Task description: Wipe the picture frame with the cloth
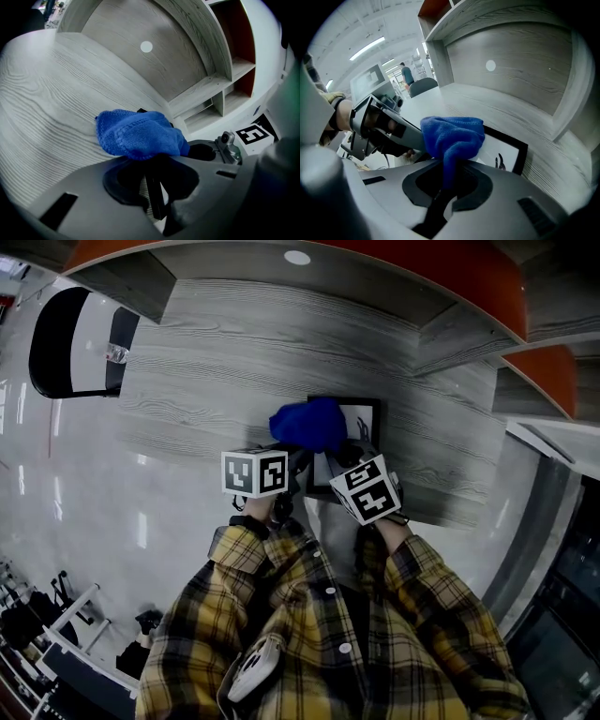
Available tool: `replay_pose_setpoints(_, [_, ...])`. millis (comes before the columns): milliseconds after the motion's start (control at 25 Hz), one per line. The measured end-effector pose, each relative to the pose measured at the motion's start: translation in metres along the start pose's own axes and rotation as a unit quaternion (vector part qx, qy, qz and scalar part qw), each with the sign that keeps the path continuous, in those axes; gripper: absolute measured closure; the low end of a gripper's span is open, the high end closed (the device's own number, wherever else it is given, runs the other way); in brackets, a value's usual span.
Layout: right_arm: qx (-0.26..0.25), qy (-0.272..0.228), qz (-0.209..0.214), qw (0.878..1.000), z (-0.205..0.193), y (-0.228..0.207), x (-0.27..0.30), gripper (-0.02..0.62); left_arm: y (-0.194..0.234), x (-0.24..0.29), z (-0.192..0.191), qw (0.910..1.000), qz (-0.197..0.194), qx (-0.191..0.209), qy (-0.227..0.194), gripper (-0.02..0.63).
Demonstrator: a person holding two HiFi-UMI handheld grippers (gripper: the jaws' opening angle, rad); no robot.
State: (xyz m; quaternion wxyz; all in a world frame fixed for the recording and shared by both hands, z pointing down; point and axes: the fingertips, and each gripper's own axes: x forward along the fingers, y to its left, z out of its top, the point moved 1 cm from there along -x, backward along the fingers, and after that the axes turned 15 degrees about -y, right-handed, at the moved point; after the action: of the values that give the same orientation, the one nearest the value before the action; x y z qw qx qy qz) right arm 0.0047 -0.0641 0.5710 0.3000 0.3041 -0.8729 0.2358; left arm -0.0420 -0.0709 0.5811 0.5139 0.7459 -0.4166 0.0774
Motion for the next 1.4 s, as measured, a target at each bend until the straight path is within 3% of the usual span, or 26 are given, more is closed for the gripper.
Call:
replay_pose_setpoints(520, [0.053, 0.022, -0.074, 0.996, -0.023, -0.041, -0.037, 0.554, 0.0, 0.0, 0.0, 1.0, -0.002, -0.002, 0.002, 0.534])
replay_pose_setpoints(800, [0.114, 0.001, -0.107, 0.988, -0.032, -0.061, -0.065, 0.554, 0.001, 0.0, 0.0, 1.0, -0.003, 0.001, 0.003, 0.535])
replay_pose_setpoints(1040, [0.129, 0.003, -0.129, 0.983, -0.044, -0.075, -0.082, 0.554, 0.001, 0.0, 0.0, 1.0, -0.002, 0.004, 0.002, 0.534])
replay_pose_setpoints(1200, [0.114, -0.039, -0.091, 0.989, -0.013, -0.049, -0.099, 0.554, 0.0, 0.0, 0.0, 1.0, -0.002, 0.005, 0.003, 0.534])
replay_pose_setpoints(1400, [0.098, -0.089, 0.025, 0.991, 0.045, 0.025, -0.114, 0.554, 0.0, 0.0, 0.0, 1.0, -0.001, 0.007, 0.002, 0.534])
